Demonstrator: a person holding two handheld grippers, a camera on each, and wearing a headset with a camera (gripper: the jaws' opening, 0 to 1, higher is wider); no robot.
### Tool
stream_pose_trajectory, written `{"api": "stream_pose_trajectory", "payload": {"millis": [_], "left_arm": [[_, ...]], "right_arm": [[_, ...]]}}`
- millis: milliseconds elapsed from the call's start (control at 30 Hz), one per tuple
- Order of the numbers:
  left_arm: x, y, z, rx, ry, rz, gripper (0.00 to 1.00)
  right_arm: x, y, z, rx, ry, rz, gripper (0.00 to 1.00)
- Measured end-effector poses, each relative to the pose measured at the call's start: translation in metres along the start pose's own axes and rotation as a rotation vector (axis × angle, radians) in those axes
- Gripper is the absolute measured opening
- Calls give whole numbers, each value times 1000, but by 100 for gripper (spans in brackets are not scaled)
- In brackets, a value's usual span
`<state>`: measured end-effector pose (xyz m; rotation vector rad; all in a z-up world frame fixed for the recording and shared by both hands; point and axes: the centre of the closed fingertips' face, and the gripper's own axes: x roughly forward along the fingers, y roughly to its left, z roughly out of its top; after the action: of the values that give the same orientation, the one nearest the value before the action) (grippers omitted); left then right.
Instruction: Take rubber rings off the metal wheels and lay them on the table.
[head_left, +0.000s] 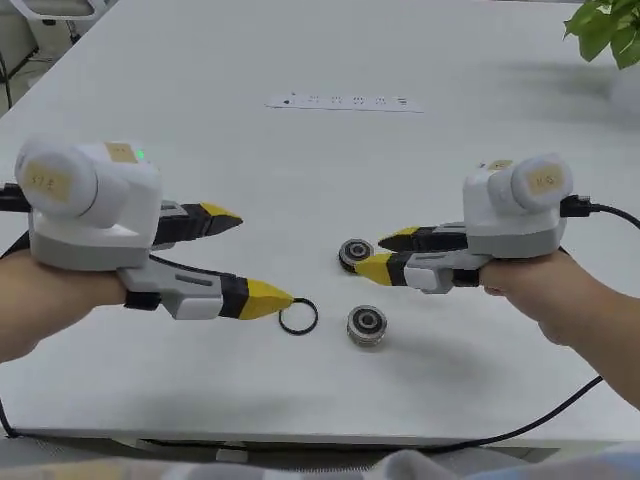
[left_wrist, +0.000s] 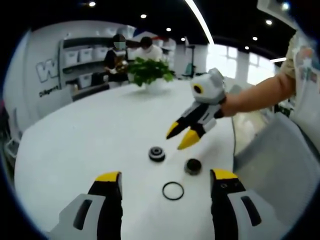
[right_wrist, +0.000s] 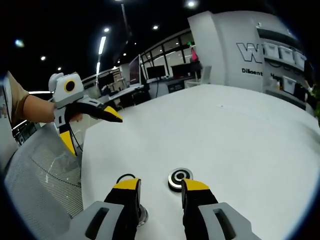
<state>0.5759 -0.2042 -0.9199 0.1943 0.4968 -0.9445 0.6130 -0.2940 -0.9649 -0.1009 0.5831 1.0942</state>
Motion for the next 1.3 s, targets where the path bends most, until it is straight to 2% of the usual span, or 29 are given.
{"api": "stream_pose_trajectory", "payload": {"millis": [167,500,700,833,1133,1300], "left_arm": [[7,7,2,-5,-4,5,72],[27,16,7,-10,-7,3,71],[39,21,6,-3,5,0,69],[47,23,4,-1,13,0,67],[65,23,4,-7,17,-17,63],[75,21,-4,18,48,-31,61]], "right_arm": [[-3,-5,2,-5,-21,-10,31],[-5,-20,-2,-27,-16,-33,32],[-5,-29,-8,-32,-16,-39,32],[-6,-35,-12,-32,-21,-46,32],[-1,-38,-16,-53,-18,-44,32],[3,-38,-18,-64,-12,-43,31]]}}
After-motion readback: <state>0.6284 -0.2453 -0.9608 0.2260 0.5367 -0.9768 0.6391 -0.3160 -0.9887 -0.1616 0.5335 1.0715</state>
